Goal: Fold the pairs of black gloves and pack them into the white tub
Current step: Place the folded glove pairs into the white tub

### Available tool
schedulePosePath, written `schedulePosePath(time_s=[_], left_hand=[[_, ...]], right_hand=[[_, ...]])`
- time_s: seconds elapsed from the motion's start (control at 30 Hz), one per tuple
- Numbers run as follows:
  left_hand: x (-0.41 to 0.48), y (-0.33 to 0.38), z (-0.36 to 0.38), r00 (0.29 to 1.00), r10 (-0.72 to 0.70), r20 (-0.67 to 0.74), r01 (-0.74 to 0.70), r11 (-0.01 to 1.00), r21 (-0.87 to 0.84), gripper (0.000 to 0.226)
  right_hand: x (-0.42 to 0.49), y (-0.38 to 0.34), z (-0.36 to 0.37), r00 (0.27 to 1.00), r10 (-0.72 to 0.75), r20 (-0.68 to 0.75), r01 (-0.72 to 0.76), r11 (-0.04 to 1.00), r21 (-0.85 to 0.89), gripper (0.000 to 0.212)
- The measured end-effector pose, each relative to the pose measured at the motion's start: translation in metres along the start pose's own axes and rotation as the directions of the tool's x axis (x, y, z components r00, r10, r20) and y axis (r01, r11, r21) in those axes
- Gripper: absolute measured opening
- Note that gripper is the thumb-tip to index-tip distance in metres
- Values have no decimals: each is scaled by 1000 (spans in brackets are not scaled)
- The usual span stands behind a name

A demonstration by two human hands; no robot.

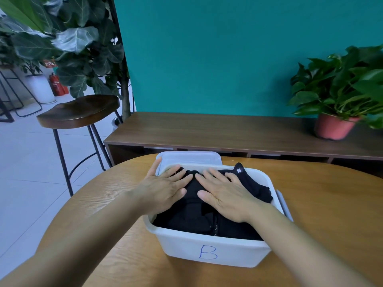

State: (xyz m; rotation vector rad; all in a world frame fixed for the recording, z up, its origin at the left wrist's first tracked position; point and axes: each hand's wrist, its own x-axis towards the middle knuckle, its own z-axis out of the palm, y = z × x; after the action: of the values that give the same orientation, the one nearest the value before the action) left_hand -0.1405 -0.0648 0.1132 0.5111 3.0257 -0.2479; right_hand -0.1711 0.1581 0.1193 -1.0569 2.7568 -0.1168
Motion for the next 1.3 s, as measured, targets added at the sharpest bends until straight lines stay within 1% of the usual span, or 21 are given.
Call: schedulePosePath(time_s=[0.1,0.17,0.2,0.27,0.3,0.4,0.57,0.6,0.67,0.73,0.8,0.9,0.97,1.07,1.23,1.3], left_hand=[[-2,13,-8,998,-17,-66,9,993,-120,83],[2,28,-14,997,28,-77,-39,989,-141,84],[5,37,-16,996,58,-73,-68,987,-143,80],[13,51,-17,995,95,-36,-99,984,-147,59],[16,55,-16,995,99,-15,-101,981,-167,54],[19,57,-13,994,104,43,-91,971,-223,53],[16,57,-3,989,120,86,-100,973,-206,53],[16,57,-1,988,123,94,-102,975,-199,57],[17,56,2,986,131,101,-110,975,-195,74],[17,55,3,985,137,103,-115,973,-200,82],[18,54,3,986,138,99,-113,968,-223,79],[24,53,-2,990,126,68,-101,952,-290,60],[29,53,-4,990,134,39,-116,949,-295,53],[33,55,1,987,153,57,-133,956,-261,51],[35,56,8,987,142,77,-125,974,-187,52],[35,57,8,989,132,68,-118,975,-188,52]], right_hand=[[-18,0,0,996,84,-19,-83,996,32,62],[-29,-1,3,987,154,-38,-154,988,1,65],[-32,-2,5,980,194,-47,-194,981,-7,67],[-35,-2,8,961,274,-50,-274,962,6,70],[-36,-1,10,950,309,-46,-308,951,23,71],[-36,1,15,927,374,-14,-372,924,91,73],[-35,4,19,909,412,65,-417,898,138,74],[-35,5,19,905,418,85,-426,894,141,74],[-34,6,17,893,430,133,-447,883,144,74],[-34,5,17,886,435,157,-456,879,138,75],[-34,4,16,886,436,157,-456,879,136,76],[-34,5,15,887,436,151,-455,880,137,78],[-35,5,16,888,436,147,-455,881,132,77],[-35,4,19,888,440,133,-455,882,119,75],[-34,7,17,880,444,170,-465,878,115,72],[-35,6,16,881,444,165,-463,879,108,72]])
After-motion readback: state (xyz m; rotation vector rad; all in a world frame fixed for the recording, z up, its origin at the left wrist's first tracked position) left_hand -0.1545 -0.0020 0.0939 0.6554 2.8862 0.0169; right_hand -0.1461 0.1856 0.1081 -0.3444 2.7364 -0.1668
